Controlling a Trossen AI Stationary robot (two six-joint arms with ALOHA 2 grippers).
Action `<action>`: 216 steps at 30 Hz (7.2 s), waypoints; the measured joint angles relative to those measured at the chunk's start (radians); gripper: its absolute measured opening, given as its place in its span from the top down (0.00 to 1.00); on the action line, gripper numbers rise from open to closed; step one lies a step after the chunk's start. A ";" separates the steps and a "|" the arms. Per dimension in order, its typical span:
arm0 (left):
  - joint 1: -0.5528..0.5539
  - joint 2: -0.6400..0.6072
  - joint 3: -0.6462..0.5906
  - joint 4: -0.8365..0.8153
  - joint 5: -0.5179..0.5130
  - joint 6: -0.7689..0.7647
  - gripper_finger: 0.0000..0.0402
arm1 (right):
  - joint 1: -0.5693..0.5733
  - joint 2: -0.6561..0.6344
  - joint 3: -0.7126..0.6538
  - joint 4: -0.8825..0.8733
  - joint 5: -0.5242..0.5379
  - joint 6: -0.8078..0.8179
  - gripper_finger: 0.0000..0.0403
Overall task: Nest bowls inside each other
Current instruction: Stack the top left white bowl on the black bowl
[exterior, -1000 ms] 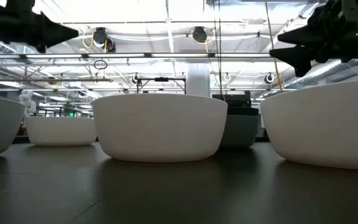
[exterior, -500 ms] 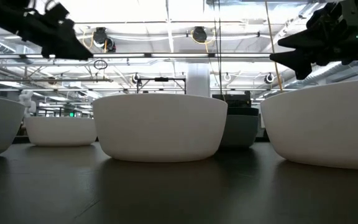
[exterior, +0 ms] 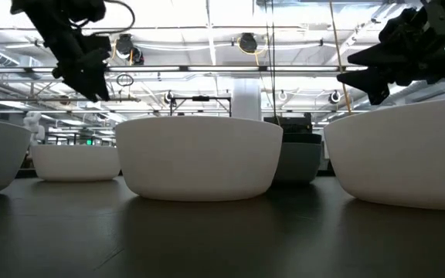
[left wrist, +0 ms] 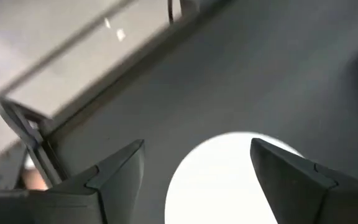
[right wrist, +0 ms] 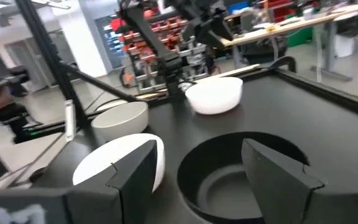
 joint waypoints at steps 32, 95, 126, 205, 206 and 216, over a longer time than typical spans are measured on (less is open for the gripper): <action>0.188 0.351 0.041 -0.117 0.211 0.236 0.30 | 0.000 0.000 0.001 -0.011 -0.039 0.014 0.43; 0.234 0.500 0.004 -0.051 0.234 0.248 0.73 | 0.000 0.000 0.001 -0.018 -0.040 0.029 0.43; 0.234 0.307 0.049 0.012 0.352 0.324 1.00 | 0.000 0.000 0.001 -0.017 -0.039 0.035 0.43; -0.231 0.541 0.337 0.612 0.596 0.277 1.00 | 0.000 0.000 0.001 0.088 -0.035 -0.060 0.43; -0.231 0.565 0.371 0.577 0.608 0.294 1.00 | 0.000 0.000 0.001 0.088 -0.035 -0.067 0.43; -0.213 0.803 0.647 0.340 0.647 0.368 1.00 | 0.000 -0.052 0.001 0.087 -0.038 -0.090 0.43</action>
